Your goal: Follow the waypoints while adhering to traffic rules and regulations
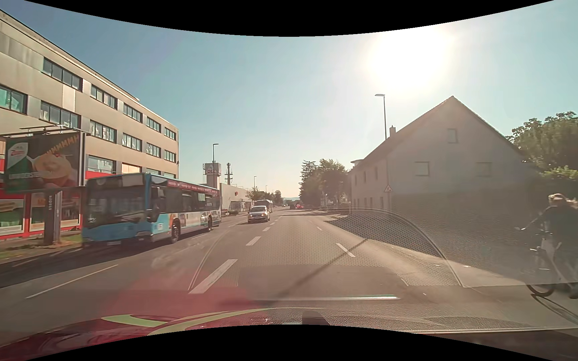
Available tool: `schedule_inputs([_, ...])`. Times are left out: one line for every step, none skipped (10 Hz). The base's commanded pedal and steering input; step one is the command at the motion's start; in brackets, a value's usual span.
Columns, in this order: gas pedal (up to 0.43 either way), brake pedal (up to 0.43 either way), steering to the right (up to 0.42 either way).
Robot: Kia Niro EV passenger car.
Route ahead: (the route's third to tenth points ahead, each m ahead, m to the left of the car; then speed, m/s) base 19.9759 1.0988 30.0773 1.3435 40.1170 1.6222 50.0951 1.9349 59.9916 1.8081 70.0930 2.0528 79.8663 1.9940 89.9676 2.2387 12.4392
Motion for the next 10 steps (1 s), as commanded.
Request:
schedule_inputs([0.067,0.0,-0.001])
schedule_inputs([0.067,0.0,-0.001])
schedule_inputs([0.067,0.0,-0.001])
schedule_inputs([0.067,0.0,-0.001])
schedule_inputs([0.067,0.0,-0.001])
schedule_inputs([0.067,0.0,-0.001])
schedule_inputs([0.067,0.0,-0.001])
schedule_inputs([0.067,0.0,-0.001])
schedule_inputs([0.067,0.0,-0.001])
schedule_inputs([0.067,0.0,-0.001])
